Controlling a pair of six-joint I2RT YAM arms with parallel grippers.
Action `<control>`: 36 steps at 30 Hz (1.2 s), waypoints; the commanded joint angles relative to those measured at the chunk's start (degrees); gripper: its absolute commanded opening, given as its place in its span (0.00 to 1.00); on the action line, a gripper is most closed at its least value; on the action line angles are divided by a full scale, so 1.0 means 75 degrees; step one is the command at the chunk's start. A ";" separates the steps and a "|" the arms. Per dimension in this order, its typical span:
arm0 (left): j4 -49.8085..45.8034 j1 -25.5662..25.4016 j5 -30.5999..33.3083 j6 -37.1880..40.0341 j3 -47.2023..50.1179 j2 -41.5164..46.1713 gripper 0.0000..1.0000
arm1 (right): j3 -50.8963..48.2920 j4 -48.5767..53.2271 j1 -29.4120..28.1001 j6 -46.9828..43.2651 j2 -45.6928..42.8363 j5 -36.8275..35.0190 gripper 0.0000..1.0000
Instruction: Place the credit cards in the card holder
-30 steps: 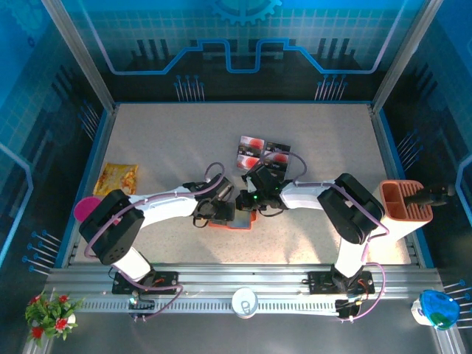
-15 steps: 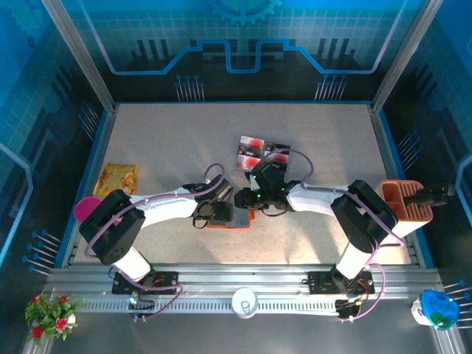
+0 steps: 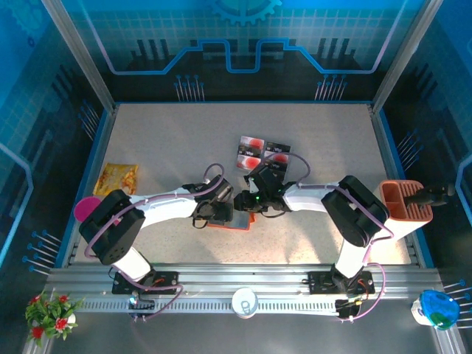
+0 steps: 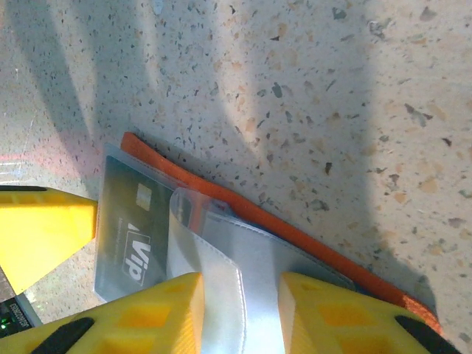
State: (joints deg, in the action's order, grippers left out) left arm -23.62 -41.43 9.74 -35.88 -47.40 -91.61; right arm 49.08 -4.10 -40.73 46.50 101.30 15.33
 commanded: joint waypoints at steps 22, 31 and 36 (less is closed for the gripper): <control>-0.0317 0.1106 -0.0196 -0.0795 0.0897 0.3258 0.89 | 0.1624 0.1012 -0.0736 0.0156 0.0113 0.0229 0.57; -0.0510 0.1517 -0.0411 -0.0624 0.0988 0.3630 0.90 | 0.2171 0.0899 -0.1105 0.0591 0.0935 -0.0074 0.58; -0.0668 0.1687 -0.0587 -0.0439 0.0958 0.3776 0.90 | 0.2244 0.0609 -0.1143 0.0910 0.1225 -0.0005 0.60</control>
State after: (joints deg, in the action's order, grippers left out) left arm -32.71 -29.10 8.67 -40.32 -39.16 -65.45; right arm 65.12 0.12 -47.37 51.62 108.01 14.17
